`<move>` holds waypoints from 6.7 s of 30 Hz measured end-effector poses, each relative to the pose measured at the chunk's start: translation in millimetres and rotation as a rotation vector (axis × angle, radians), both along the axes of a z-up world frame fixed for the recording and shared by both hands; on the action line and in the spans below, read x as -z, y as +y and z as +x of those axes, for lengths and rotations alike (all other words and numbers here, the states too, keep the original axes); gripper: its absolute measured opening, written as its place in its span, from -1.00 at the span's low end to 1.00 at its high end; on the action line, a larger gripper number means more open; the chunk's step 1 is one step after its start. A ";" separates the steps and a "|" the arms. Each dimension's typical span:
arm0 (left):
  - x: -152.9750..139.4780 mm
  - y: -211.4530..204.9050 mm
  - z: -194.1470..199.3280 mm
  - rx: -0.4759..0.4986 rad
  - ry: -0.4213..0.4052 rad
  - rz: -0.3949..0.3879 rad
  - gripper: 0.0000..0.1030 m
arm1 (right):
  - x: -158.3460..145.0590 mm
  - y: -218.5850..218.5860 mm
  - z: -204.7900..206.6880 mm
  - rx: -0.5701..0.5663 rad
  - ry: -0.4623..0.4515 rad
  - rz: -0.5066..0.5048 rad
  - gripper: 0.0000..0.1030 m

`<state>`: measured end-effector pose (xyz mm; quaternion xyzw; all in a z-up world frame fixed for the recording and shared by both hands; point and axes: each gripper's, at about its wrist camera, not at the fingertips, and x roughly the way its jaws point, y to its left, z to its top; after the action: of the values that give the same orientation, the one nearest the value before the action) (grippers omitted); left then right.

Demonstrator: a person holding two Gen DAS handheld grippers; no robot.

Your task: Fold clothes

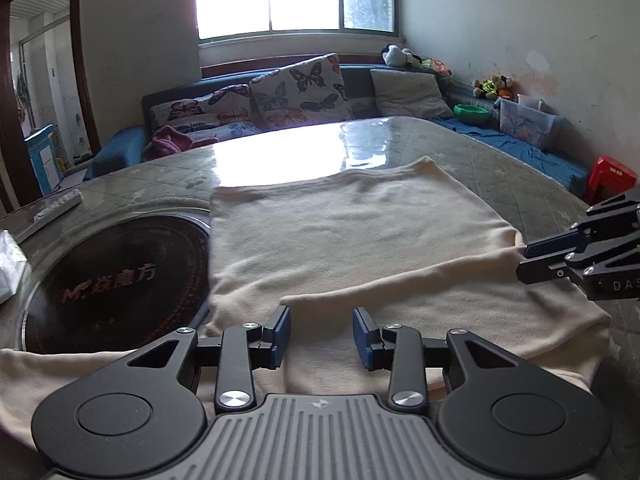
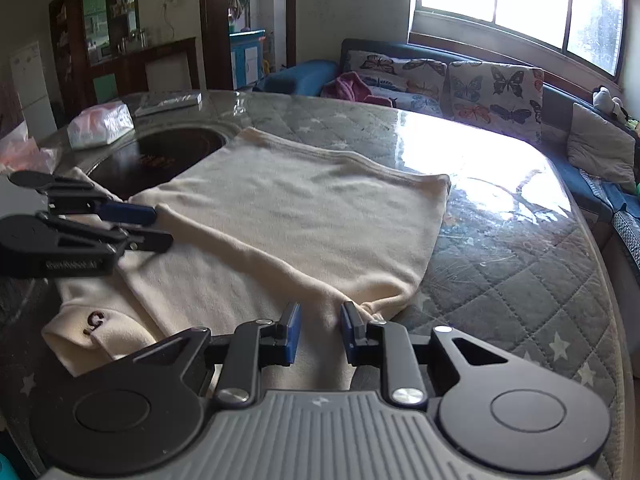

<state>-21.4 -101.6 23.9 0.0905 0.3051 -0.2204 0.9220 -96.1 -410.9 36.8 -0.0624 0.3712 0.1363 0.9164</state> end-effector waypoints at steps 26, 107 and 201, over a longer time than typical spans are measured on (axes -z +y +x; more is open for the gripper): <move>-4.4 205.5 -7.0 -0.696 0.002 0.000 0.04 | 1.7 145.0 23.7 -0.400 0.021 -0.067 -0.60; -24.1 61.9 4.2 -0.043 0.134 -0.187 -0.65 | 1.6 7.2 -0.8 -0.015 -0.025 0.087 -0.62; -12.1 42.1 -83.3 0.409 -0.171 0.110 -0.89 | -29.6 17.1 -45.6 -0.234 -0.127 0.018 -0.89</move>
<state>-104.7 -59.5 36.0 0.2189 0.2130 -0.3773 0.8743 -141.7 -393.7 66.4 -0.1055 0.3014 0.2413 0.9164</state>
